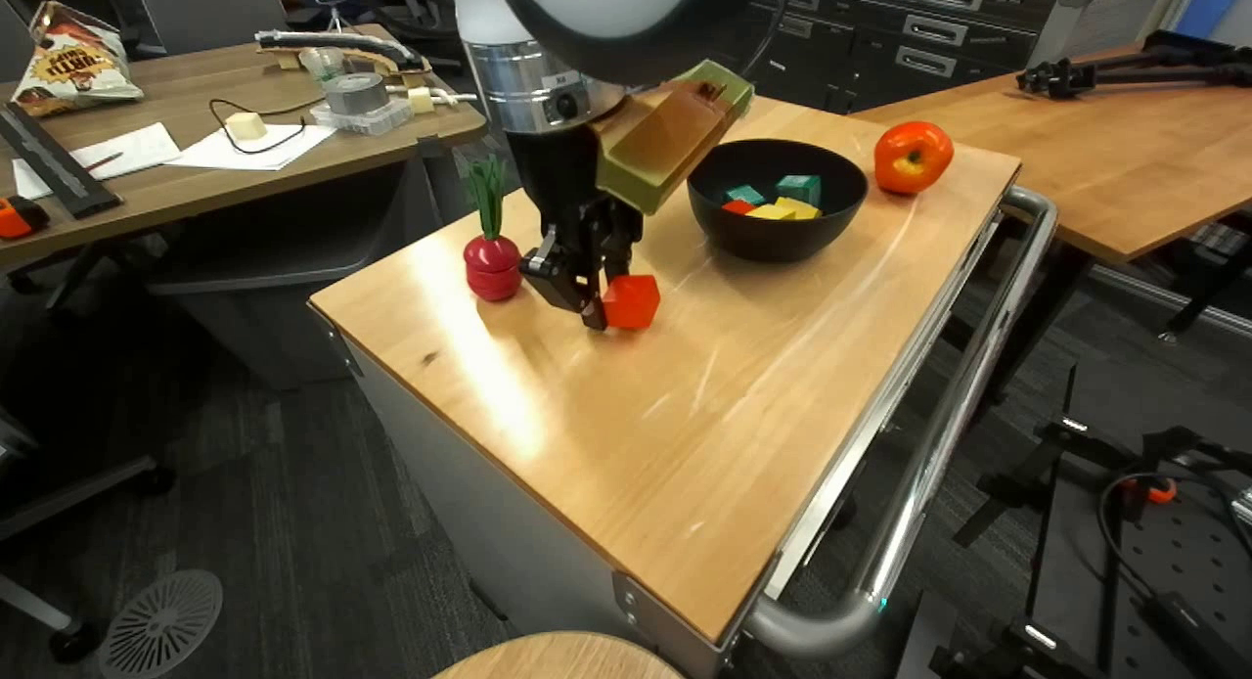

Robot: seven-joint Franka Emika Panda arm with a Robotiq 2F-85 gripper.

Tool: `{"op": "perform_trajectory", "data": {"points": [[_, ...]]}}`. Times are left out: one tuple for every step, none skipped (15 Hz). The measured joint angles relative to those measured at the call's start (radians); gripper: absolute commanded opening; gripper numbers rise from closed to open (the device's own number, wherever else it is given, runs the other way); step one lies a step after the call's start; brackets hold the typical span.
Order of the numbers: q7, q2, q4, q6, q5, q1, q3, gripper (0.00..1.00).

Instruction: Remove the contents of the black bowl one by one and place them on the table, then move the apple forward

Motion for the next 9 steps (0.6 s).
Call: {"op": "perform_trajectory", "data": {"points": [[-0.004, 0.018, 0.022, -0.005, 0.022, 0.001, 0.0, 0.68], [-0.006, 0.031, 0.041, -0.006, 0.041, 0.001, -0.001, 0.73], [-0.008, 0.037, 0.056, -0.007, 0.058, 0.001, -0.002, 0.81], [-0.01, 0.037, 0.069, -0.007, 0.074, 0.0, -0.003, 0.88], [-0.013, 0.032, 0.081, -0.007, 0.089, -0.002, -0.004, 0.97], [-0.016, 0.022, 0.092, -0.007, 0.099, -0.005, -0.005, 1.0], [-0.019, 0.004, 0.1, -0.008, 0.106, -0.008, -0.008, 1.0], [-0.019, -0.023, 0.106, -0.017, 0.107, -0.012, -0.015, 1.0], [-0.016, -0.057, 0.108, -0.033, 0.106, -0.014, -0.028, 1.0]]}}
